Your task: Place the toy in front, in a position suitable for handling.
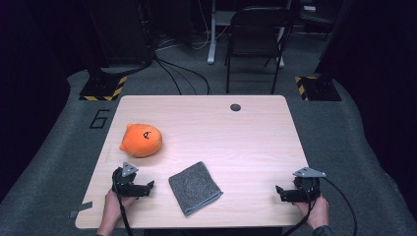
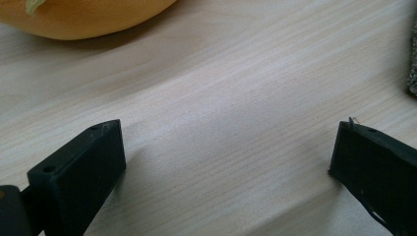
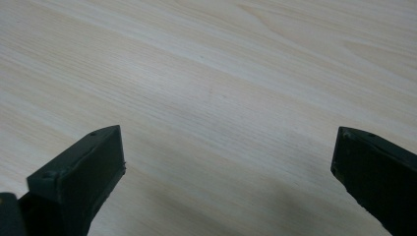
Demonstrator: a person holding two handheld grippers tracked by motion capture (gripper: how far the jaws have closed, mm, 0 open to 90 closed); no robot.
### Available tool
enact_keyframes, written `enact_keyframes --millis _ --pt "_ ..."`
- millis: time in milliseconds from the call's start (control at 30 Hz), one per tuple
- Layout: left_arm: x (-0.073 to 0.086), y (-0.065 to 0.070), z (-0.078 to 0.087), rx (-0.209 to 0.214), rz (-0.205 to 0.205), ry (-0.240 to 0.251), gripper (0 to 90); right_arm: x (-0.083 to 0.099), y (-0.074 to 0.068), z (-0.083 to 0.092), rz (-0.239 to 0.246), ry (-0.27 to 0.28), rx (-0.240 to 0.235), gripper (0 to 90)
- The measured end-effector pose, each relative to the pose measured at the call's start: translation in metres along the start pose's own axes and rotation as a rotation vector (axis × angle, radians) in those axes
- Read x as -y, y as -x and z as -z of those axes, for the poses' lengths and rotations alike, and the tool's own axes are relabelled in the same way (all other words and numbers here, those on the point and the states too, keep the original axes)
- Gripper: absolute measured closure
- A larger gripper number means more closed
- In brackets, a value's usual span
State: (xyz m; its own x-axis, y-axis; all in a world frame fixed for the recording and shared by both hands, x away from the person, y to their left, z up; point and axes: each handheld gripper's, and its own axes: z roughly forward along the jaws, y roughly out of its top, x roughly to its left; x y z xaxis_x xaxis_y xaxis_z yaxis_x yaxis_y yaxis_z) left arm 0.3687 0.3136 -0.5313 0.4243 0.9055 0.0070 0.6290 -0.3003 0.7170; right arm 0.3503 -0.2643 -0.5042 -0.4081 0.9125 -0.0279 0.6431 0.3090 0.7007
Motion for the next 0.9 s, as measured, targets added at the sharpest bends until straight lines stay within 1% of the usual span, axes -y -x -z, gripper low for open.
enact_keyframes --millis 33,67,100,133,267,300,333,367,400,533,600,800,900 --pt "0.000 0.000 0.000 0.000 0.000 0.000 0.1 -0.001 -0.002 0.001 0.011 -0.003 -0.002 0.0" --pt "0.000 0.000 0.000 0.000 0.000 0.000 0.1 -0.003 -0.005 0.003 0.005 -0.001 -0.005 0.0" --pt "0.000 0.000 0.000 0.001 0.000 0.000 0.1 -0.003 -0.005 0.003 0.005 -0.001 -0.005 0.0" --pt "0.000 0.000 0.000 0.001 -0.001 0.000 0.1 -0.009 -0.011 0.005 0.013 0.012 -0.020 0.0" --pt "0.000 0.000 0.000 0.001 0.002 0.001 0.1 -0.018 -0.024 0.008 0.036 0.020 -0.046 0.0" --pt "0.000 0.000 0.000 0.001 0.002 0.001 0.0 -0.021 -0.029 0.009 0.052 0.023 -0.055 0.0" --pt "0.000 0.000 0.000 0.001 0.002 0.001 0.1 -0.023 -0.032 0.009 0.059 0.024 -0.057 0.0" --pt "0.000 0.000 0.000 0.001 0.002 0.001 0.1 -0.023 -0.032 0.009 0.059 0.024 -0.057 0.0" --pt "0.000 0.000 0.000 0.001 0.000 0.000 0.0 -0.030 -0.043 0.010 0.078 0.031 -0.077 0.0" --pt "0.000 0.000 0.000 0.001 0.002 0.001 0.1 -0.039 -0.062 0.008 0.110 0.031 -0.112 0.0" --pt "0.000 0.000 0.000 0.001 0.002 0.001 0.0 -0.044 -0.069 0.007 0.130 0.033 -0.124 0.0" --pt "0.000 0.000 0.000 0.001 0.001 0.001 0.1 -0.056 -0.085 0.004 0.142 0.041 -0.160 0.0" --pt "0.000 0.000 0.000 0.001 0.002 0.001 0.0 -0.063 -0.094 0.001 0.148 0.035 -0.183 0.0"
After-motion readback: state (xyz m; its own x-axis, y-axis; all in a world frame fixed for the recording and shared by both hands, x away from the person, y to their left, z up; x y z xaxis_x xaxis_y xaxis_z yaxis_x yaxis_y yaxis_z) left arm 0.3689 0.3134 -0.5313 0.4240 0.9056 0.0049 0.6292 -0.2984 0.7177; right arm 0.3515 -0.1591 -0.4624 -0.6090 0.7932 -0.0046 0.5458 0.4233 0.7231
